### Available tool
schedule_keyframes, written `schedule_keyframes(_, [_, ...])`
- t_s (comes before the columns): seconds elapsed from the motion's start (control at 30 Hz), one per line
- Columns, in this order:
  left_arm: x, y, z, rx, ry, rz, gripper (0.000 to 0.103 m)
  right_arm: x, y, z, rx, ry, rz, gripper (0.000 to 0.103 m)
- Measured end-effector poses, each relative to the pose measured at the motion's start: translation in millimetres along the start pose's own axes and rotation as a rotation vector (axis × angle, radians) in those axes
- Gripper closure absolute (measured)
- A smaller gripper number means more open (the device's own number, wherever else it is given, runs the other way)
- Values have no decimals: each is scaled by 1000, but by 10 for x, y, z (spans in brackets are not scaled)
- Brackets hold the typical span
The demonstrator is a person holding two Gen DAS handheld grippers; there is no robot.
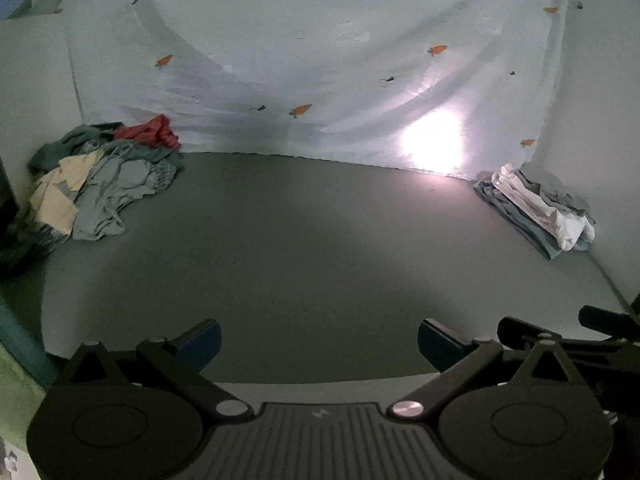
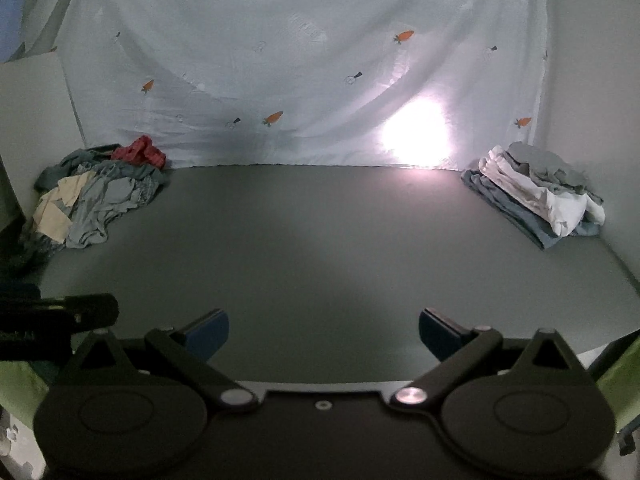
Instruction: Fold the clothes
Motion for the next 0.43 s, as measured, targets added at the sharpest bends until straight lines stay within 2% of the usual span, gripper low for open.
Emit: schedule_keyframes(0.43, [39,128,35,5,-24,7,0,12,124,67,-24,-16,39,0])
Point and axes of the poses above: each gripper's, at about its wrist camera, not at the fingertips, and z roughly against the way its jaws point, y to its left, x to its top, the point moved 8 cm from there along -z, roughly the way its jaws point, and after that the axes turned 2 degrees about x, right-handed, at the moved point
